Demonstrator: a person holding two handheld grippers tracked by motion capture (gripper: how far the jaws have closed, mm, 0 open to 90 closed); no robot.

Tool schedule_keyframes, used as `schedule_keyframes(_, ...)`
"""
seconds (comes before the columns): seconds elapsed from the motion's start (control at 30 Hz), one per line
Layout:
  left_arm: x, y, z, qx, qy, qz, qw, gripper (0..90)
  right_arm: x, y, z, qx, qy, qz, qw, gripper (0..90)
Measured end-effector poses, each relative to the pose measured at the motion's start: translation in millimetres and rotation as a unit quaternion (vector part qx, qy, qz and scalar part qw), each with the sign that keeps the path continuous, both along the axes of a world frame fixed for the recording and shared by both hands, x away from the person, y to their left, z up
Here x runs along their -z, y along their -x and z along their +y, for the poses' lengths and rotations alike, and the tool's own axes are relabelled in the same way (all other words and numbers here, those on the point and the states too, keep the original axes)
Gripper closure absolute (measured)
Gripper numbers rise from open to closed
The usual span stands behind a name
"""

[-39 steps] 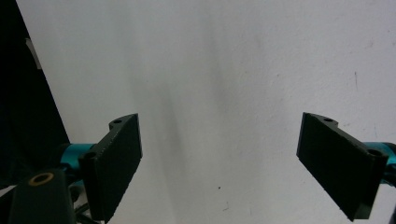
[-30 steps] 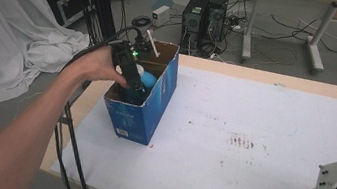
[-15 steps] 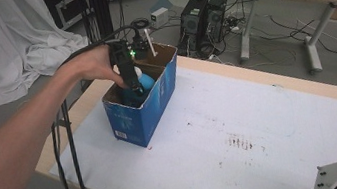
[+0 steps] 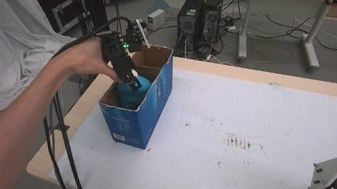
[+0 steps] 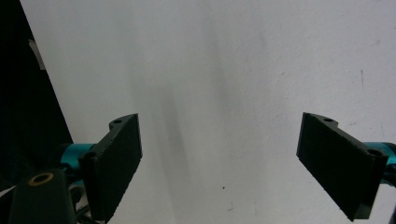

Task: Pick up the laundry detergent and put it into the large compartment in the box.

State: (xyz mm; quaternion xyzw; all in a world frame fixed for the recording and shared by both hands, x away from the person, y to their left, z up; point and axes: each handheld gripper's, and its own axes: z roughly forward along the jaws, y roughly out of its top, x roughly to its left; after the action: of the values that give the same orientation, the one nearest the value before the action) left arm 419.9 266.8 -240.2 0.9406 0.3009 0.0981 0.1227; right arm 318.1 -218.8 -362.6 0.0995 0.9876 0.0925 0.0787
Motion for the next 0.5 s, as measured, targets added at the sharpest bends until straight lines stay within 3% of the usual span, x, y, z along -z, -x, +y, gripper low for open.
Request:
schedule_keyframes(0.27,-18.1,-0.1,-10.2,0.005,0.001,-0.014,0.9999,26.2,0.1,0.1,0.7,-0.004,-0.003,-0.003,1.0,13.3)
schedule_keyframes(0.5,-36.7,2.3,-35.5,0.04,0.005,-0.029,0.9987,26.2,0.5,0.3,1.5,-0.001,-0.002,-0.002,1.0,13.3)
